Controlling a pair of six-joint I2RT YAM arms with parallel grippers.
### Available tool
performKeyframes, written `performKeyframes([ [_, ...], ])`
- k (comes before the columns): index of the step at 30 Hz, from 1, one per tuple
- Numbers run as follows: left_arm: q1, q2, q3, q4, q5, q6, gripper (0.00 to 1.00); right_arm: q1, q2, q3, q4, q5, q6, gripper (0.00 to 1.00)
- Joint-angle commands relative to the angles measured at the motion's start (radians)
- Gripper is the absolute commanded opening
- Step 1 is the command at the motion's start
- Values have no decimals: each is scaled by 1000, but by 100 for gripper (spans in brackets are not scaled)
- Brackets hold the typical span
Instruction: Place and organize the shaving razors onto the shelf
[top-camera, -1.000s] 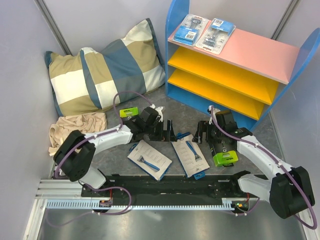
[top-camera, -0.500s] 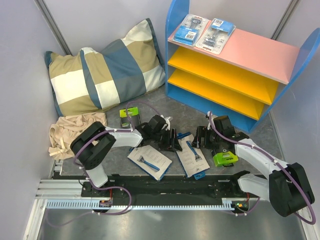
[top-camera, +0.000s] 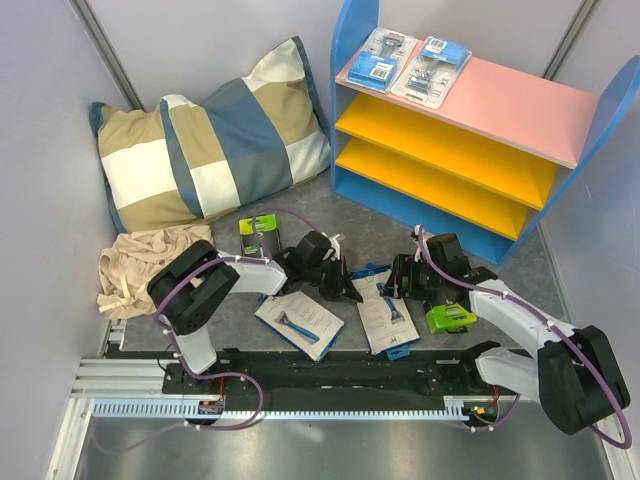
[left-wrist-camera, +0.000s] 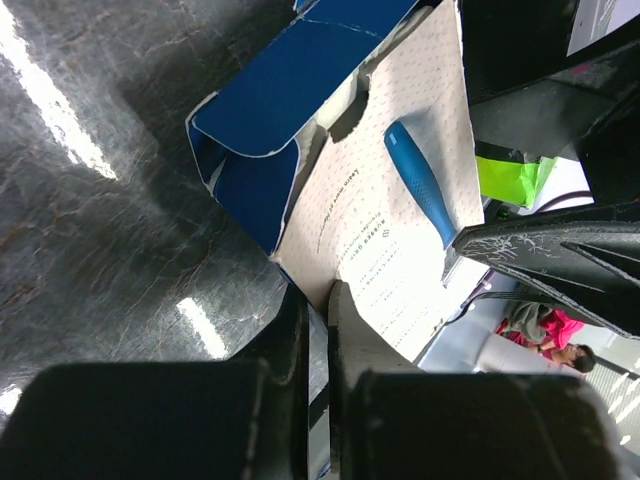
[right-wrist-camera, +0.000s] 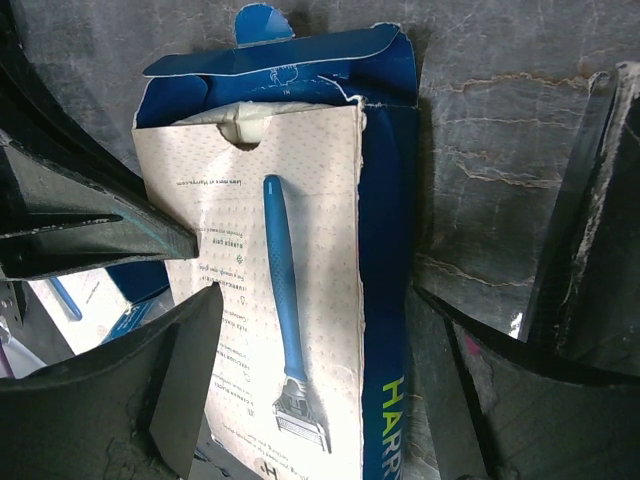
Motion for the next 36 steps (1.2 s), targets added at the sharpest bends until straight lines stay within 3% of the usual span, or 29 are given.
performKeyframes([
  [1,-10,-1,18,37,-28,39,2,7,-23,5,28,-27,17,81],
  [6,41,-47,41,7,1,82,2,5,-57,59,-18,28,6,82],
  [23,282,-286,44,-92,79,176,2,4,-144,111,-15,-2,40,86],
  [36,348,-354,58,-88,133,157,2,4,-135,-7,235,-214,152,86],
])
